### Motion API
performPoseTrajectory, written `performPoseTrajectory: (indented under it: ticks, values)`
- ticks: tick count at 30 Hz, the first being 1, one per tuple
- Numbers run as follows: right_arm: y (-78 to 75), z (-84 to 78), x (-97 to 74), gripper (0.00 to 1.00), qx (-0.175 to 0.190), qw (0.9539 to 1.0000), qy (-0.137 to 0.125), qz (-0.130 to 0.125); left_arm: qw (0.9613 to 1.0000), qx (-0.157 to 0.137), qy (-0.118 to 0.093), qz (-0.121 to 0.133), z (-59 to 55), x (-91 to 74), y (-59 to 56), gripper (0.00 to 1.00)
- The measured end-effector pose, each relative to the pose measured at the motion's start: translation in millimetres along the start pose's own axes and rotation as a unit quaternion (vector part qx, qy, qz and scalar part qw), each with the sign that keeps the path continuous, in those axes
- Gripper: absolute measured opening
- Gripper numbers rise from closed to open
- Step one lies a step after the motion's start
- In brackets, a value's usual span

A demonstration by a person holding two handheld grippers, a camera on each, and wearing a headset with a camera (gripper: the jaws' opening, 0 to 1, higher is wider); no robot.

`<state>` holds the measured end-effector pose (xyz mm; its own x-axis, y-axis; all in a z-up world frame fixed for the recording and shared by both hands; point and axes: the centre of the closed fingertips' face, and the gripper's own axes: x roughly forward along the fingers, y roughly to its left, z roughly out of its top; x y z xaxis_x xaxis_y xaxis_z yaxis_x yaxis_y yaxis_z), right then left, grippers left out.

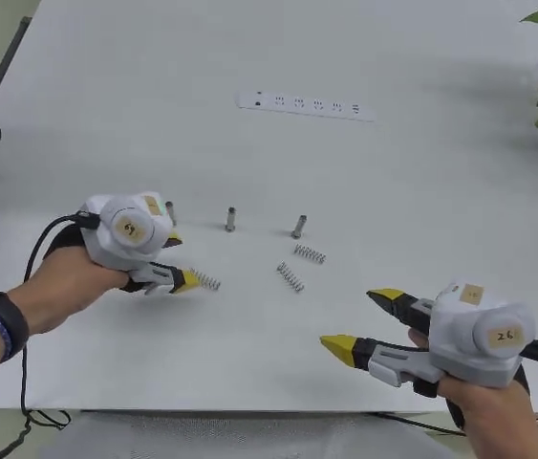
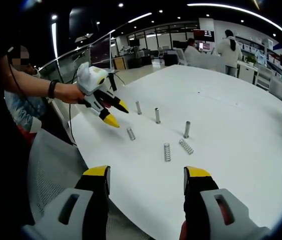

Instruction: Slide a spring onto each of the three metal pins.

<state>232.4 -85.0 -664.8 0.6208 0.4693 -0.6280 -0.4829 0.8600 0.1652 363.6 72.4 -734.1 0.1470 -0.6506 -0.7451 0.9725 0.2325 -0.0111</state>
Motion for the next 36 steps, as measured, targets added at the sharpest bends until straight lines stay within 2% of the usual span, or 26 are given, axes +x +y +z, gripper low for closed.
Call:
performPoseTrajectory:
  ticks: [5,9,17,25,36]
  values:
    - [-0.1,-1.9,-0.6,0.58,0.002,1.0000,0.002,-0.001,0.9999,-0.009,0.004,-0.008,-0.3,10.1,-1.8,0.33]
    - [-0.2,-4.9,0.0,0.58,0.004,1.0000,0.004,-0.002,0.9997,-0.007,0.007,-0.020,1.1,21.1,-8.5,0.31]
    - [-1.0,-4.6,-0.8,0.58,0.006,1.0000,0.005,-0.003,0.9990,-0.007,0.028,-0.034,-10.2,38.2,-15.7,0.27]
    - [-3.3,-7.7,-2.7,0.58,0.009,0.9999,0.007,-0.007,0.9984,-0.003,0.043,-0.036,-22.2,36.4,-18.0,0.23]
    - [-2.4,-6.9,-1.6,0.58,0.009,0.9999,0.006,-0.007,0.9981,0.002,0.050,-0.035,-27.0,36.9,-19.3,0.17]
